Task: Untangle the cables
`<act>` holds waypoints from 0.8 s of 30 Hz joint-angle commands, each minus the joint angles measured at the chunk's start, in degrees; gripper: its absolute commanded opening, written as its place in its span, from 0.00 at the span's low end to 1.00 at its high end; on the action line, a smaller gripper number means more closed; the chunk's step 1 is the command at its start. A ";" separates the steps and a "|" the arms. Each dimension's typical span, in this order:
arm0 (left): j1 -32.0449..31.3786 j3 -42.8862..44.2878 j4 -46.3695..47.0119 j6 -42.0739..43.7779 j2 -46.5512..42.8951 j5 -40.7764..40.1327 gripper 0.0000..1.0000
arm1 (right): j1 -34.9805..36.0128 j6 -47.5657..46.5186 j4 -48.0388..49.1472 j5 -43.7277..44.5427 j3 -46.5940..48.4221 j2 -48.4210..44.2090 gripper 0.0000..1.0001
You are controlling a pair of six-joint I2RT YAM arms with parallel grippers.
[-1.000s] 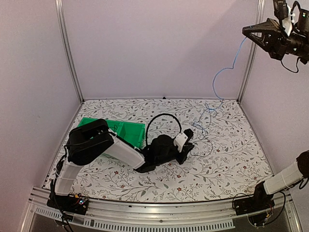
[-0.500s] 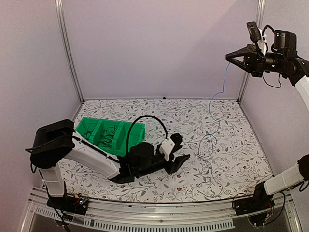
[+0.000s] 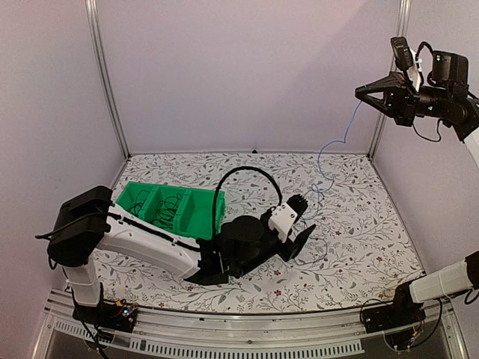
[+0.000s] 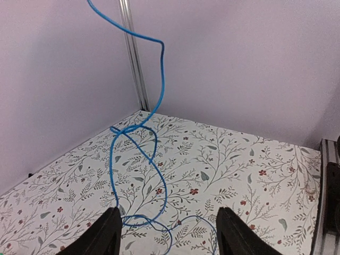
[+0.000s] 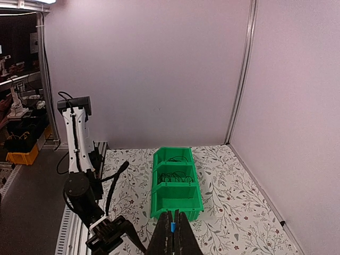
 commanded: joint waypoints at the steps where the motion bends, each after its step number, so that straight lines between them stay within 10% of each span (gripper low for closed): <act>1: 2.72 2.90 -2.72 -0.51 1.70 -5.48 0.62 | 0.09 1.08 1.08 -2.03 -0.93 -0.22 0.00; 8: 6.77 7.99 -1.54 -0.86 6.52 2.95 0.44 | 0.83 3.18 2.83 -3.83 -0.77 -0.78 0.00; 14: 10.48 13.34 2.87 -5.43 15.97 7.88 0.00 | 0.80 6.77 3.81 -7.13 5.70 0.00 0.00; 19: 11.80 14.59 2.21 -10.52 20.29 9.79 0.02 | 0.79 10.23 6.43 -6.81 15.63 2.88 0.00; 24: 11.13 7.23 4.37 -13.19 14.80 8.45 0.24 | 0.83 17.86 14.53 -7.81 15.37 6.13 0.00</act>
